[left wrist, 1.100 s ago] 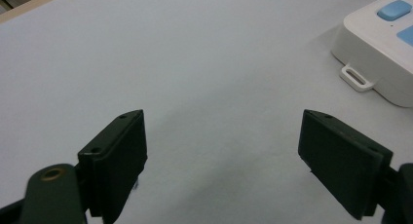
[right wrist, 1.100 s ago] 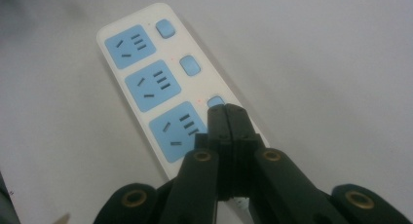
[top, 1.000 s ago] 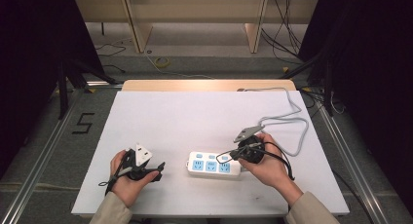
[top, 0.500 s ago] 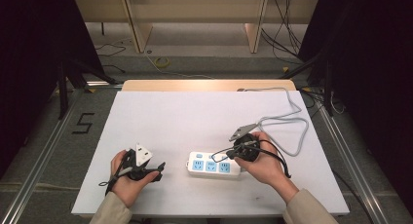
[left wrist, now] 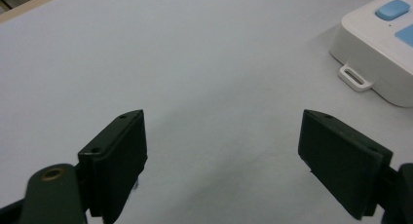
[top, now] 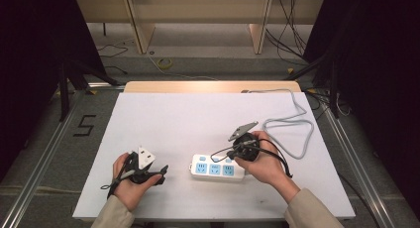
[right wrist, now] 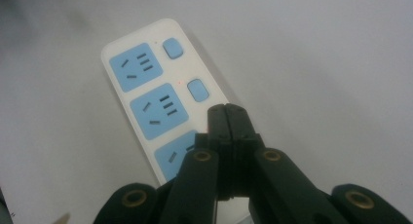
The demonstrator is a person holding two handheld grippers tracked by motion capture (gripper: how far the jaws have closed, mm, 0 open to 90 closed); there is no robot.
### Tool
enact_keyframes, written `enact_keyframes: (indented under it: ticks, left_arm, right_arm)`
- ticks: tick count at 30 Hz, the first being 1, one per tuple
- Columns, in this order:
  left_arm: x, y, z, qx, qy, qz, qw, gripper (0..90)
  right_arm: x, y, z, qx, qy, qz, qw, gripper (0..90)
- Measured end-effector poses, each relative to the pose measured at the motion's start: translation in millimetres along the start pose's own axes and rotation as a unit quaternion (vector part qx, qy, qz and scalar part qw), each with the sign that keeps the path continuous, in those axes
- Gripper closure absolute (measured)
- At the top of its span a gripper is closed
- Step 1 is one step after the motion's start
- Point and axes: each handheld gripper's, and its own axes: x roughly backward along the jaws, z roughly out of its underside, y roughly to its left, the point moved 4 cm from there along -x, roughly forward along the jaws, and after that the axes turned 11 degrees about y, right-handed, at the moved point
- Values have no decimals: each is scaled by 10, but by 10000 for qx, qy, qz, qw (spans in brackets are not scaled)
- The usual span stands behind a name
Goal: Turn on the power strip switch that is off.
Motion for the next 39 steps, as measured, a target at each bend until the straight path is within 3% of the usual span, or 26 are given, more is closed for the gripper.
enact_keyframes:
  ticks: [39]
  left_arm:
    - [0,-11,-8,-5,-23,13,10000,178]
  right_arm:
    - [-91,85,-286,220,262,-44,9994,900]
